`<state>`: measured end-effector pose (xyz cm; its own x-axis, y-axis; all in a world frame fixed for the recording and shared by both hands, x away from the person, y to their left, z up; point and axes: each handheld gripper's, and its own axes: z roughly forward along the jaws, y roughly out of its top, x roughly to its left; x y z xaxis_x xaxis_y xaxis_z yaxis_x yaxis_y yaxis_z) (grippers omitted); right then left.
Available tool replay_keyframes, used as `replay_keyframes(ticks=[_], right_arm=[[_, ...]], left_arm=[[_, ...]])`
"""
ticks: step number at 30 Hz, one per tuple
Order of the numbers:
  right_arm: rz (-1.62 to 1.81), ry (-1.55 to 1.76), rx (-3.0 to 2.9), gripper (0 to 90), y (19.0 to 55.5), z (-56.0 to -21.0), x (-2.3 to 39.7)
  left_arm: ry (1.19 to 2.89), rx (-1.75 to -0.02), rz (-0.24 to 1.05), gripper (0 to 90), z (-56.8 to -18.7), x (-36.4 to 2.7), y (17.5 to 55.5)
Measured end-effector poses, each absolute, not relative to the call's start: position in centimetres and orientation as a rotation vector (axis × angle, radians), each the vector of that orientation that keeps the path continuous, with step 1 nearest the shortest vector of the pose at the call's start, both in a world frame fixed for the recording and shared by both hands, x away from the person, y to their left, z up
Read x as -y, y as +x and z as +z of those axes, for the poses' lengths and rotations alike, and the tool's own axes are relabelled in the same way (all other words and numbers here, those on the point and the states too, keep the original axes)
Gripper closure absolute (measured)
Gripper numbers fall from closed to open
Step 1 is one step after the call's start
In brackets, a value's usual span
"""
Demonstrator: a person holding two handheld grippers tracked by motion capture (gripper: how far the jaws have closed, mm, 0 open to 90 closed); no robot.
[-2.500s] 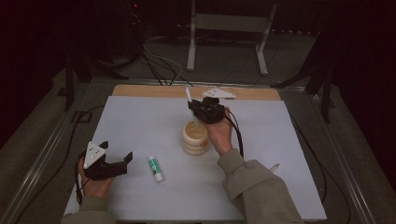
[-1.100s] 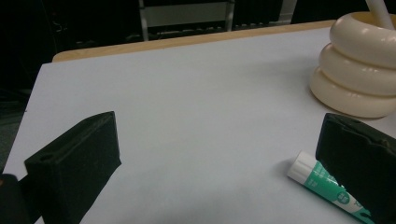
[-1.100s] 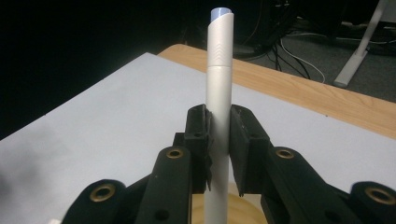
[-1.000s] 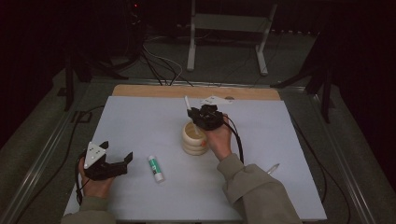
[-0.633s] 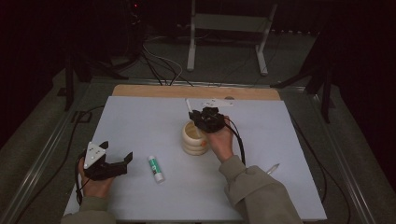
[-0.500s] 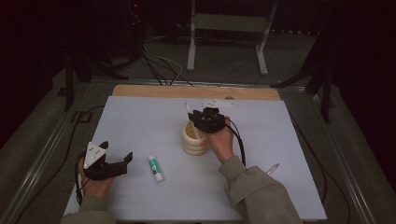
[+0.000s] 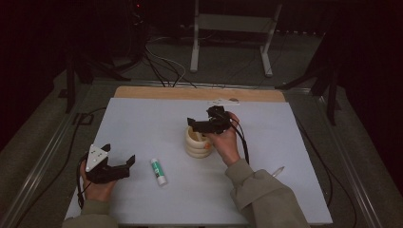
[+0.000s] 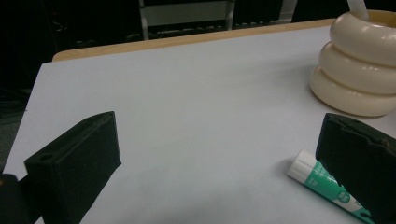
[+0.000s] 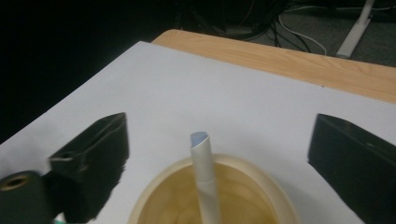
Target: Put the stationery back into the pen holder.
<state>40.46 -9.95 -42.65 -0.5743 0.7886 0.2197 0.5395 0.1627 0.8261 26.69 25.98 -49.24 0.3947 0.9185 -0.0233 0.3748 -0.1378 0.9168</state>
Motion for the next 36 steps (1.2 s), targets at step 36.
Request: replay_keyframes(ticks=[36], right_arm=[[1.167,1.366,-2.278,0.0,39.3,-40.7,13.1]], left_arm=[[1.715,-1.145,0.717,0.4,-49.4,-25.9,26.7]])
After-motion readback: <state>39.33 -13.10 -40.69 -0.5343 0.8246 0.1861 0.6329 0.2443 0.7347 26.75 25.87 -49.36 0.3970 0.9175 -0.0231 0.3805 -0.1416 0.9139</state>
